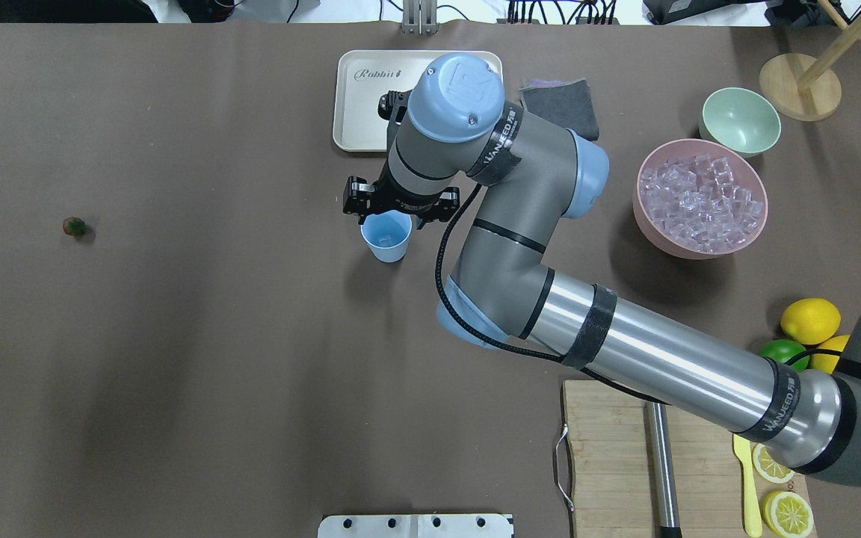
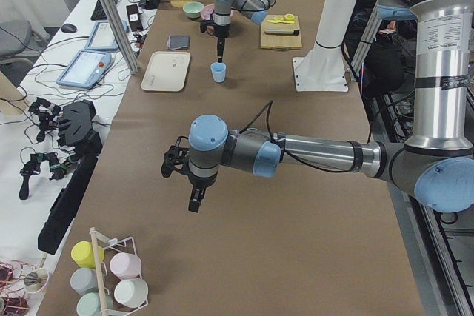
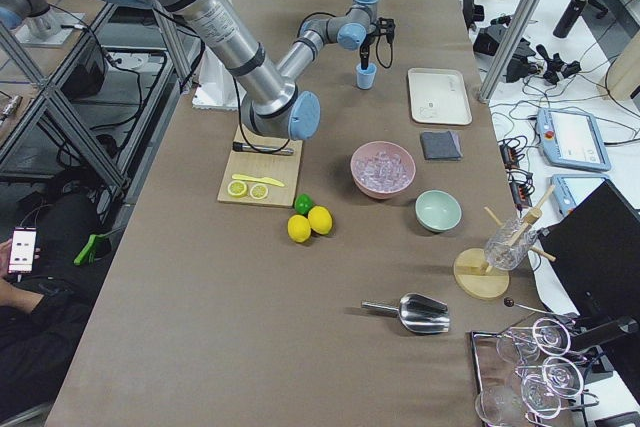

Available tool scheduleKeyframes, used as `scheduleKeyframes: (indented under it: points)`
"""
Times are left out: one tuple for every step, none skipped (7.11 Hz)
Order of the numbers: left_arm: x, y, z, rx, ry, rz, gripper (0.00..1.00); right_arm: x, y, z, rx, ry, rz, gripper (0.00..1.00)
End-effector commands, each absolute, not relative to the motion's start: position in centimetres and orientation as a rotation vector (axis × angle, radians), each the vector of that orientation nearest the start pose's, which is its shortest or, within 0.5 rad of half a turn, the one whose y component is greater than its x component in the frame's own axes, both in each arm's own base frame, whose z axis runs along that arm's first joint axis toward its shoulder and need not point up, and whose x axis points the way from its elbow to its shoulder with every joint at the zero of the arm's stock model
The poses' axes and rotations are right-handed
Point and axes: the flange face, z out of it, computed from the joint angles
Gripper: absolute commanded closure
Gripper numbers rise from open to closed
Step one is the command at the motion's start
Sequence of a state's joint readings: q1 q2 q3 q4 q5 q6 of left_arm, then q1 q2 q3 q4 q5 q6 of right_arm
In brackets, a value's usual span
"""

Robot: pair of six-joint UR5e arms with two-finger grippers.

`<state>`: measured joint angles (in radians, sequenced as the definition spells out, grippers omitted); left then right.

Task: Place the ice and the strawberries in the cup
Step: 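Open the right gripper to drop the ice, then lift away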

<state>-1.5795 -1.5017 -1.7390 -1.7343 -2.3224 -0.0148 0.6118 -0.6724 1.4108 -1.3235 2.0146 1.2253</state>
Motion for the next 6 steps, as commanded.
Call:
scheduleKeyframes:
  points:
    - [-7.0, -47.8, 59.0, 0.253, 0.748, 0.078, 0.02, -48.8, -52.6, 13.1, -0.010, -1.049, 0.045, 0.01]
    - [-7.0, -47.8, 58.8, 0.256, 0.748, 0.079, 0.02, -41.9, -53.8, 15.1, -0.036, -1.001, 0.070, 0.01]
    - [-7.0, -47.8, 58.6, 0.261, 0.747, 0.080, 0.02, -36.3, -54.4, 18.1, -0.009, -0.949, 0.030, 0.01]
    - [-6.9, -47.8, 58.5, 0.261, 0.748, 0.081, 0.02, -32.4, -56.1, 21.8, 0.033, -0.890, -0.020, 0.01]
    - [-7.0, -47.9, 58.3, 0.265, 0.747, 0.082, 0.02, -29.6, -57.2, 25.6, 0.061, -0.848, -0.069, 0.01]
    - [-6.9, -48.3, 58.1, 0.268, 0.748, 0.084, 0.02, -26.5, -58.2, 28.2, 0.095, -0.831, -0.134, 0.01]
